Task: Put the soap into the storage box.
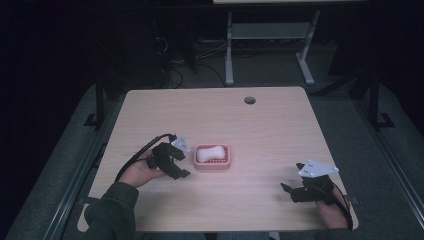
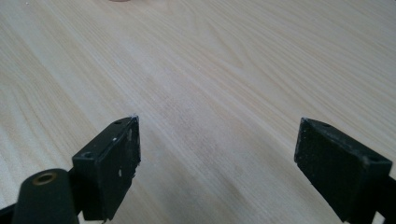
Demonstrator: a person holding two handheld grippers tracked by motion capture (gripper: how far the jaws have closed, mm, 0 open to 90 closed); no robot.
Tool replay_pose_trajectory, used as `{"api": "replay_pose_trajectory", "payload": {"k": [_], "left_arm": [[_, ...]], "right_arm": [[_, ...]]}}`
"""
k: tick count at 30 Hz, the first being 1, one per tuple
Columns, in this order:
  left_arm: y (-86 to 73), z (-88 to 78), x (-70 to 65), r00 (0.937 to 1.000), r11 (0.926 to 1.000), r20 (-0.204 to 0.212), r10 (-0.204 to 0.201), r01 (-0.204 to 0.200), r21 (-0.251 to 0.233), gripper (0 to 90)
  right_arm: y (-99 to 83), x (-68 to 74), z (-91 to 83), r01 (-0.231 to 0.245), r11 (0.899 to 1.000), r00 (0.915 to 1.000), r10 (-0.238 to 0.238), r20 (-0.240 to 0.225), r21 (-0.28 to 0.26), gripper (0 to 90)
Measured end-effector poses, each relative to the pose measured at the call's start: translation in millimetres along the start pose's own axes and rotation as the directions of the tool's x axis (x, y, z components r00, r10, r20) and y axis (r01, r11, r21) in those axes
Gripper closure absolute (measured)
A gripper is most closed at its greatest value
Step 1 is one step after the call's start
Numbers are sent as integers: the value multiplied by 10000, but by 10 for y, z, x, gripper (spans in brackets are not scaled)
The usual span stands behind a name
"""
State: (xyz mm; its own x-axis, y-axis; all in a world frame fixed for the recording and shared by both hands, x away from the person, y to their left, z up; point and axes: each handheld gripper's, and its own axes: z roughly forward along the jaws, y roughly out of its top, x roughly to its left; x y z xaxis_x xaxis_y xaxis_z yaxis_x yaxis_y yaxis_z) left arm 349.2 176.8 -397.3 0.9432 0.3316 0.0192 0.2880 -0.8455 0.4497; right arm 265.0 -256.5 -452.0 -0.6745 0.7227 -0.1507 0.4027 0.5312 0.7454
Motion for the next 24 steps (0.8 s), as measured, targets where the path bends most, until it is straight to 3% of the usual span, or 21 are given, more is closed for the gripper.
{"api": "replay_pose_trajectory", "payload": {"k": [24], "left_arm": [[-273, -28, -148, 9995, 10000, -321, 6, -9, -80, 303]], "right_arm": [[1, 17, -7, 56, 9999, 9999, -57, 118, 101, 138]]}}
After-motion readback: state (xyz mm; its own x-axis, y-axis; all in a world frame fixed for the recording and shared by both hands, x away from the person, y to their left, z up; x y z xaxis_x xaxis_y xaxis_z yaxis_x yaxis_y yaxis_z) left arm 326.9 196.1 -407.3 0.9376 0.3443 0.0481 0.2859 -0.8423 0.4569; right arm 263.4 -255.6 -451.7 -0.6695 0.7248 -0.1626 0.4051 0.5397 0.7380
